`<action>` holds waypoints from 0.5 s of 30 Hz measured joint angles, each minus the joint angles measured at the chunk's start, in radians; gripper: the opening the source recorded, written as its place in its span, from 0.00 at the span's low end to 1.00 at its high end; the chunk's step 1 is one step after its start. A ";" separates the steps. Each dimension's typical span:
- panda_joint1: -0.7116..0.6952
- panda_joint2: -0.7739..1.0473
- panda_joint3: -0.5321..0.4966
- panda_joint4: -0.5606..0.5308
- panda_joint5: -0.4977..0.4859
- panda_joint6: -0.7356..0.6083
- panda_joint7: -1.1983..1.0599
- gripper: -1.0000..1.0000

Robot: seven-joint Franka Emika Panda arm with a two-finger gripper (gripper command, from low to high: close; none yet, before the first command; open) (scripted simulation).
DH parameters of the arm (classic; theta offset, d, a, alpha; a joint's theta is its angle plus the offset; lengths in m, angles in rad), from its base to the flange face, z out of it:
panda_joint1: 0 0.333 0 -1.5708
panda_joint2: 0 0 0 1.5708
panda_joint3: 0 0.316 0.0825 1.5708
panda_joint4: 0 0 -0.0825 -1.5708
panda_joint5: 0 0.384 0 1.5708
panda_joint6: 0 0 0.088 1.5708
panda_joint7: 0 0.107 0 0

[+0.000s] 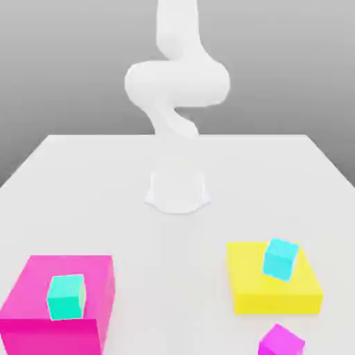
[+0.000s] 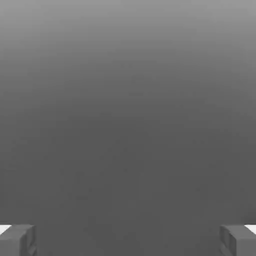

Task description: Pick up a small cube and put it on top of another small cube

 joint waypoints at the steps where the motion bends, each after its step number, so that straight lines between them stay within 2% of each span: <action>1: -0.017 0.039 0.002 0.012 -0.006 0.004 0.023 0.50; 15: -0.192 0.550 -0.027 0.172 -0.069 0.061 0.316 0.50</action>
